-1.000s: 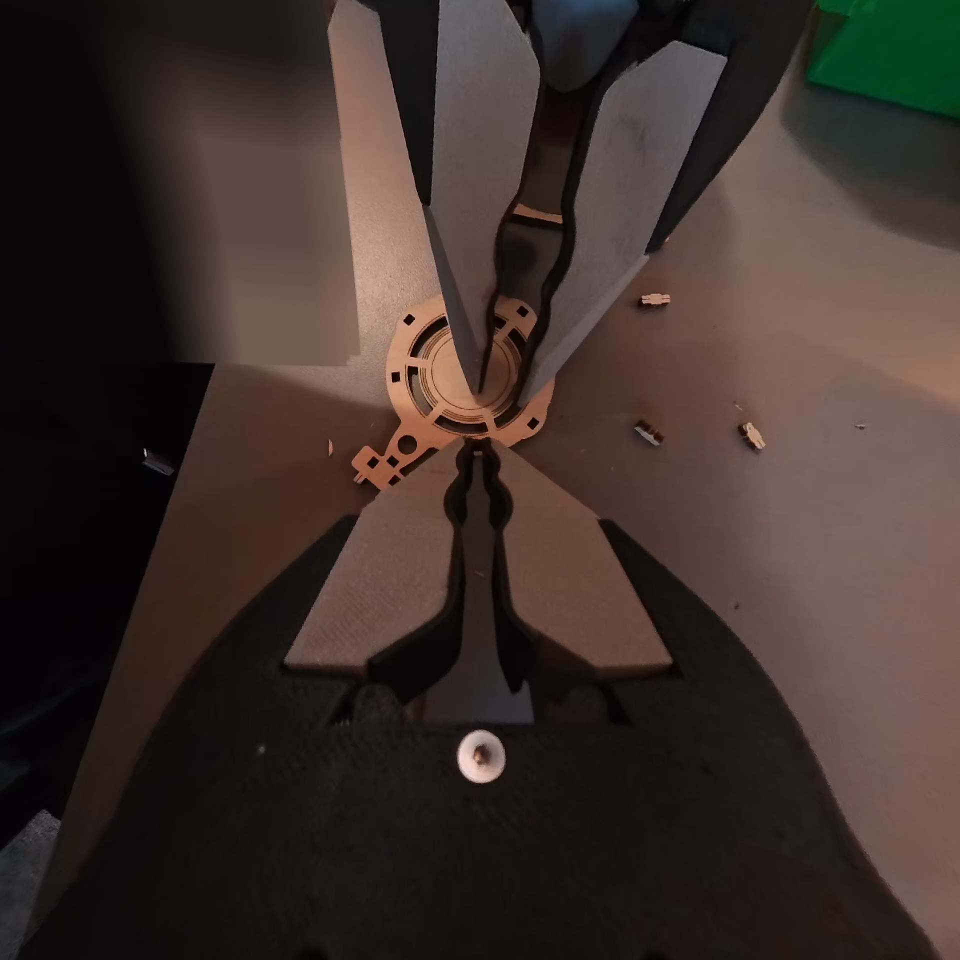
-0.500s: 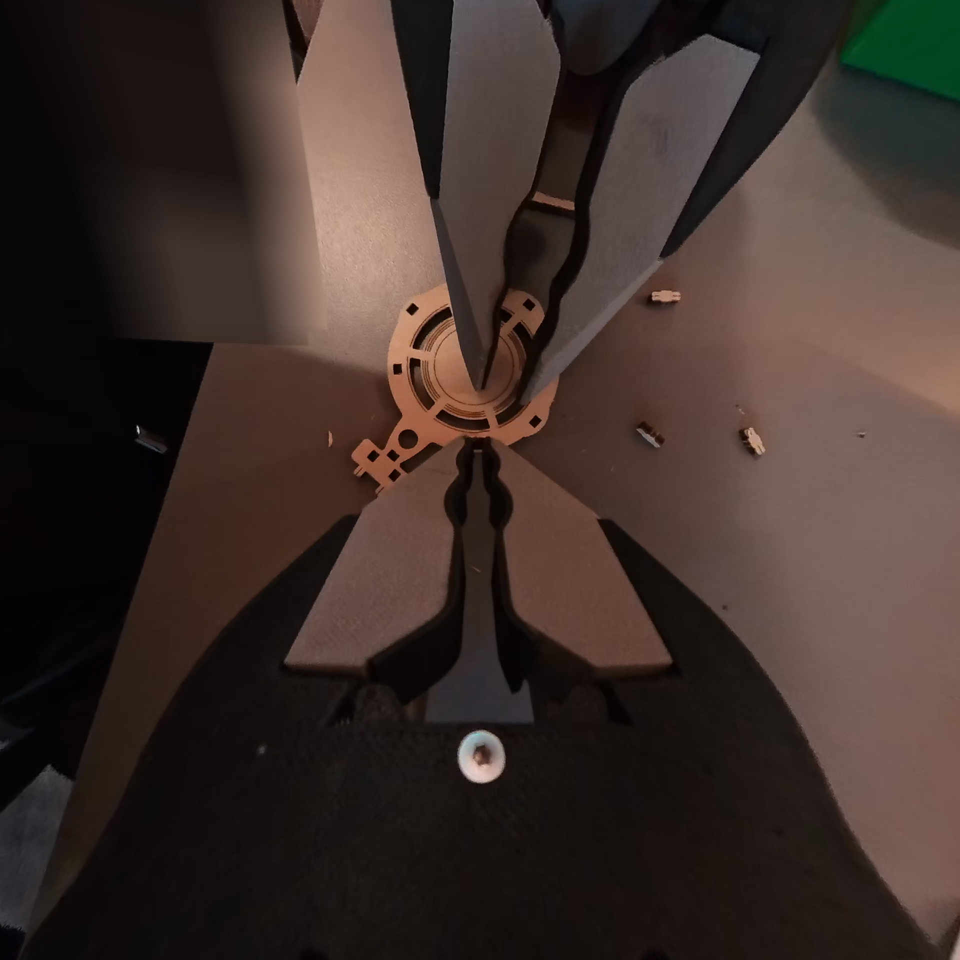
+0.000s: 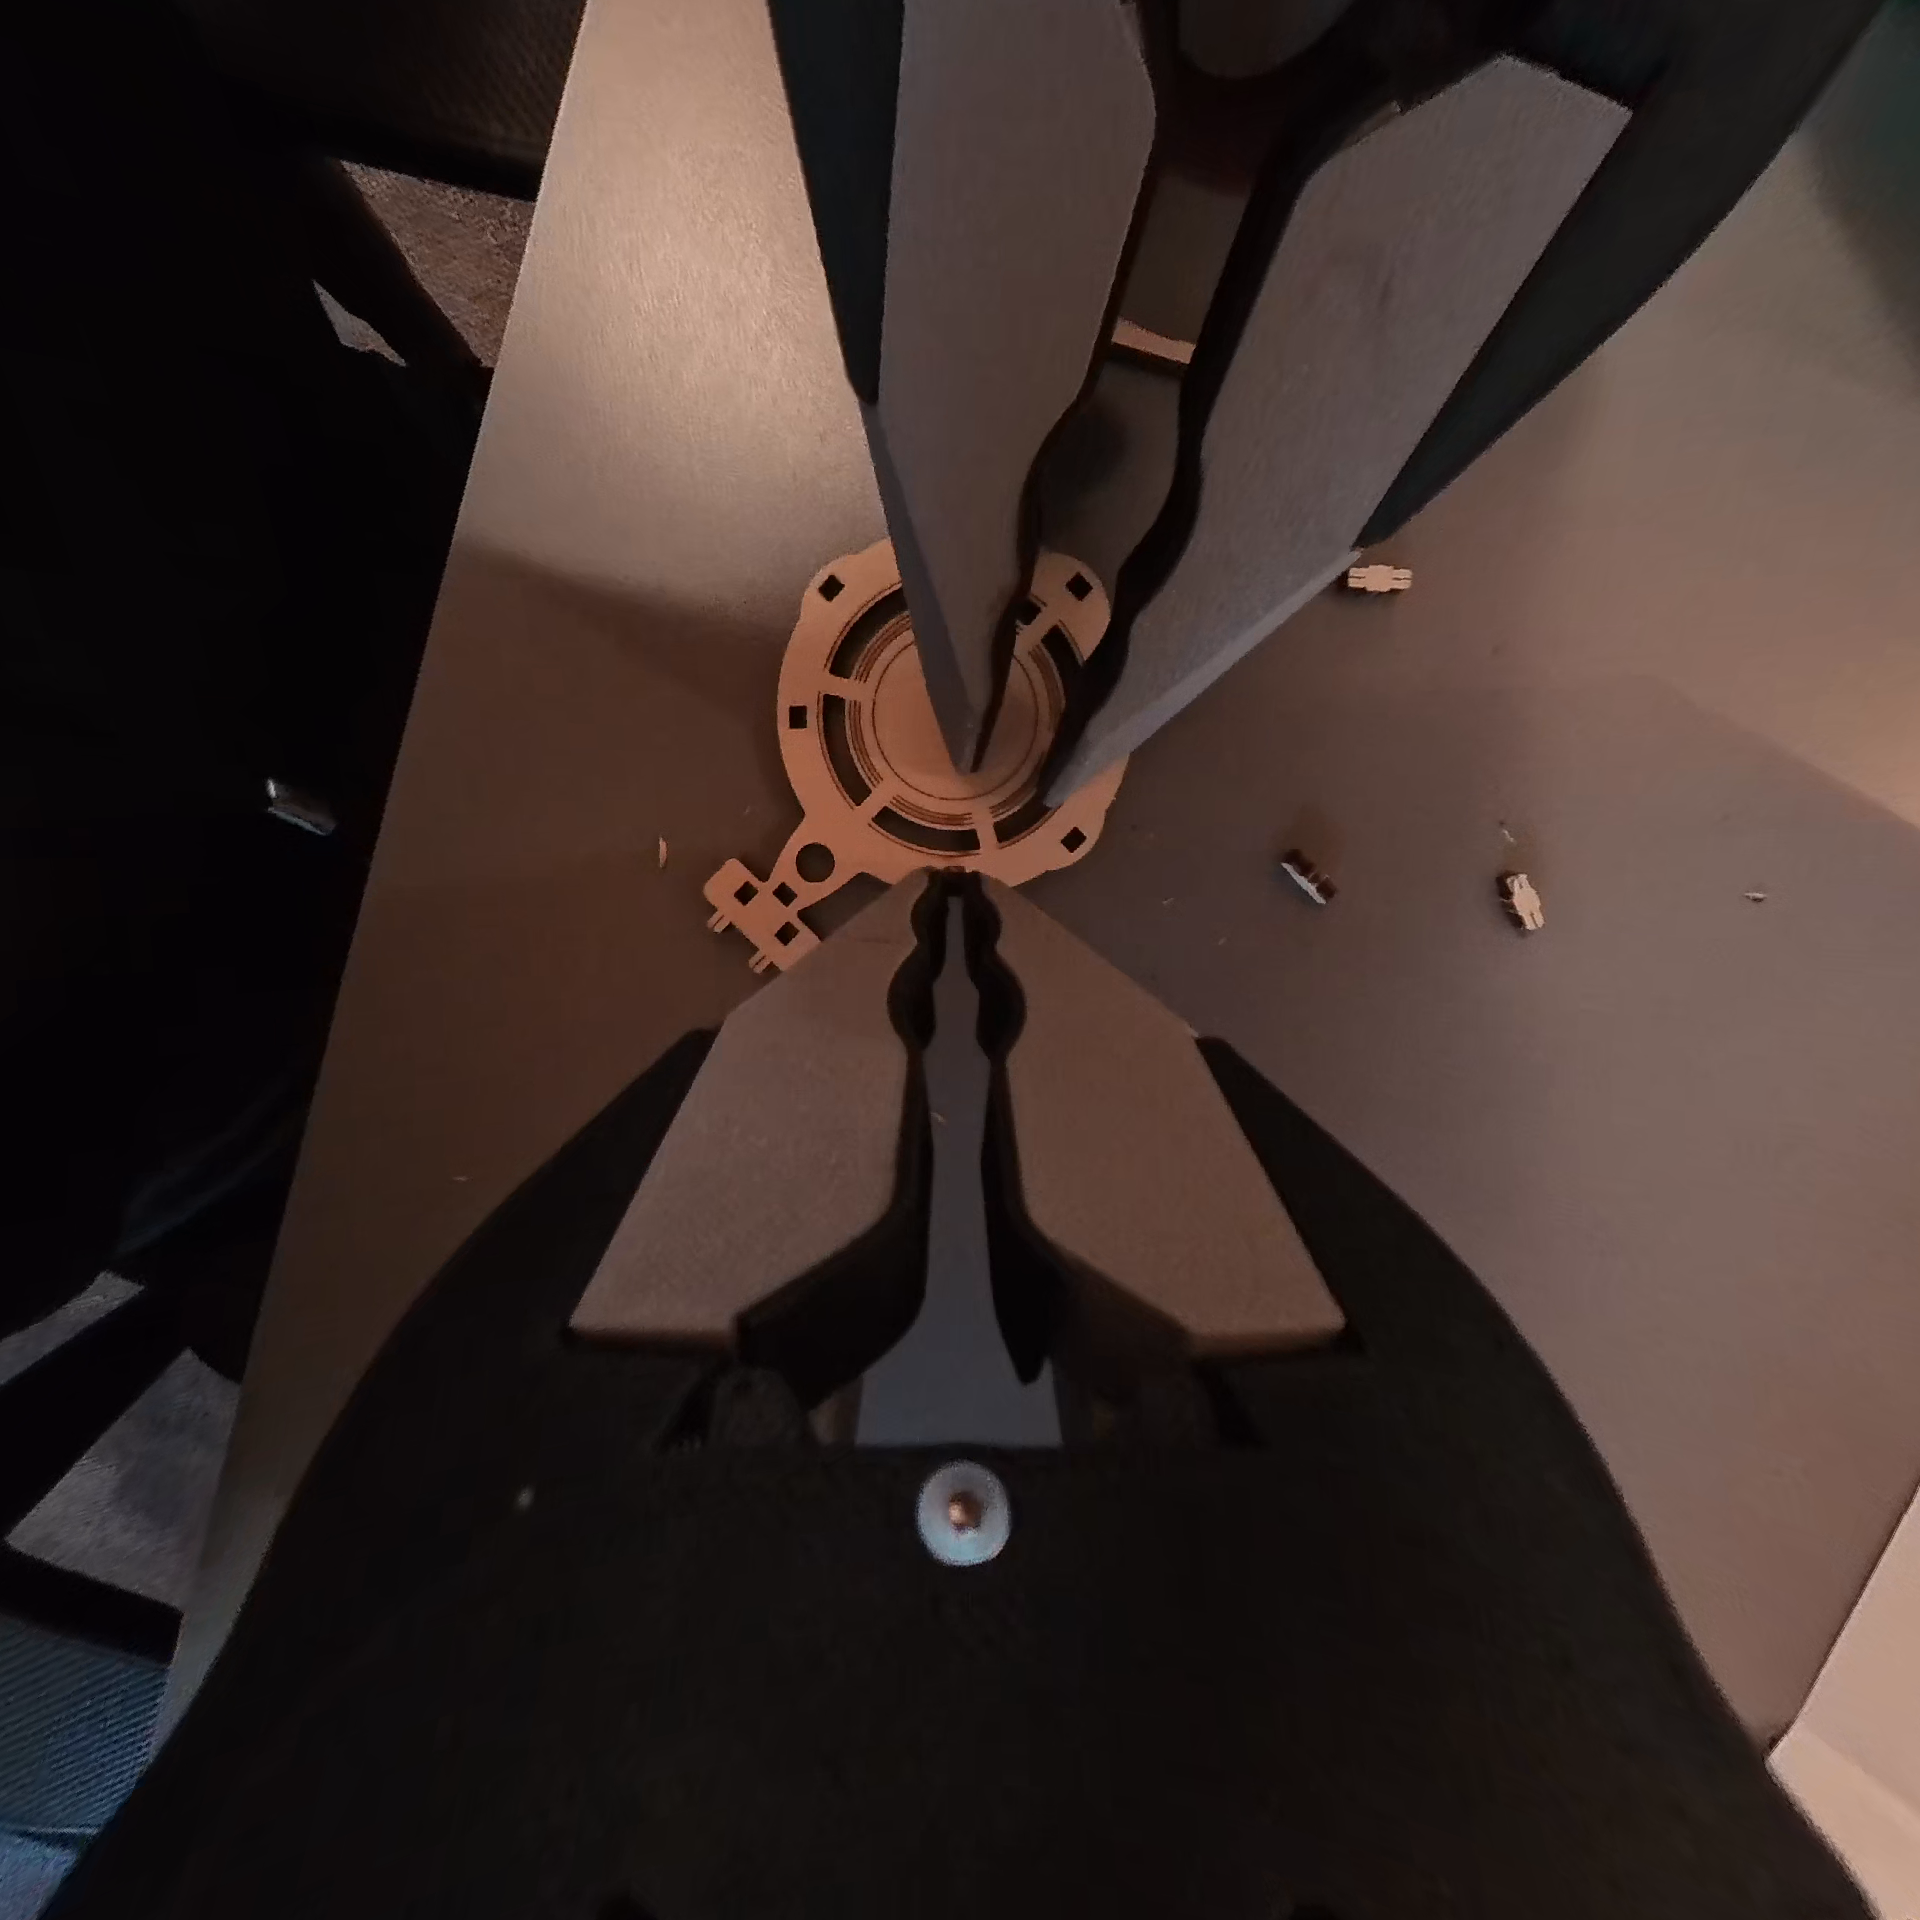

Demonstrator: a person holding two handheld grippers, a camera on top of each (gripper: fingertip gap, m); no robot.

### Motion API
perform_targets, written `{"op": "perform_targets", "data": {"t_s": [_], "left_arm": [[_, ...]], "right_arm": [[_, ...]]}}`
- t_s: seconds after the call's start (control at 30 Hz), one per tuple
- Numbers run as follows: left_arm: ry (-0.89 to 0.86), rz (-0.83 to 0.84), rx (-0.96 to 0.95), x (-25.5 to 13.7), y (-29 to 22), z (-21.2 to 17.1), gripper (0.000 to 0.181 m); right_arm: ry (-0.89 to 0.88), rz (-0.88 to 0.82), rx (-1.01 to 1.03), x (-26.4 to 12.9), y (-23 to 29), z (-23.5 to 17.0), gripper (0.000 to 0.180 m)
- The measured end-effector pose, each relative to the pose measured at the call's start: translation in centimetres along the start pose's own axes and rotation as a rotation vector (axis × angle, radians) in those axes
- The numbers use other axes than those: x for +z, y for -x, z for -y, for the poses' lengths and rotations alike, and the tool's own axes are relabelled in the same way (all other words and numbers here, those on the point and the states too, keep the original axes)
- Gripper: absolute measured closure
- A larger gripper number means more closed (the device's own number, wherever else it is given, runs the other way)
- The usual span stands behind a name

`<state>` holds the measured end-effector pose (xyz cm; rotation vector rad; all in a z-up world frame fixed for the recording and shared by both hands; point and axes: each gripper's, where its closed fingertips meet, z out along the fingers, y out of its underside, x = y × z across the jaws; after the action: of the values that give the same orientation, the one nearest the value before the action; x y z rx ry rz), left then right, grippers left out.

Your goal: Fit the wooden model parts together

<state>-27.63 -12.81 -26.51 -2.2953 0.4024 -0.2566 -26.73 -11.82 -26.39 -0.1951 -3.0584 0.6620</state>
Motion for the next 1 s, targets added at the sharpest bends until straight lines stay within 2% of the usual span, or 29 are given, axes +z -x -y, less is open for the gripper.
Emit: {"op": "perform_targets", "data": {"t_s": [0.3, 0.7, 1.0], "left_arm": [[0.000, -0.001, -0.007, 0.02, 0.03, 0.00, 0.171], [-0.003, 0.022, -0.027, -0.01, 0.42, -0.01, 0.181], [-0.005, 0.019, -0.048, -0.07, 0.42, -0.07, 0.181]], "right_arm": [[0.088, 0.019, -0.018, 0.04, 0.00, -0.13, 0.180], [0.122, -0.003, -0.032, 0.21, 0.02, 0.14, 0.180], [0.127, 0.015, -0.005, 0.28, 0.01, 0.27, 0.180]]}}
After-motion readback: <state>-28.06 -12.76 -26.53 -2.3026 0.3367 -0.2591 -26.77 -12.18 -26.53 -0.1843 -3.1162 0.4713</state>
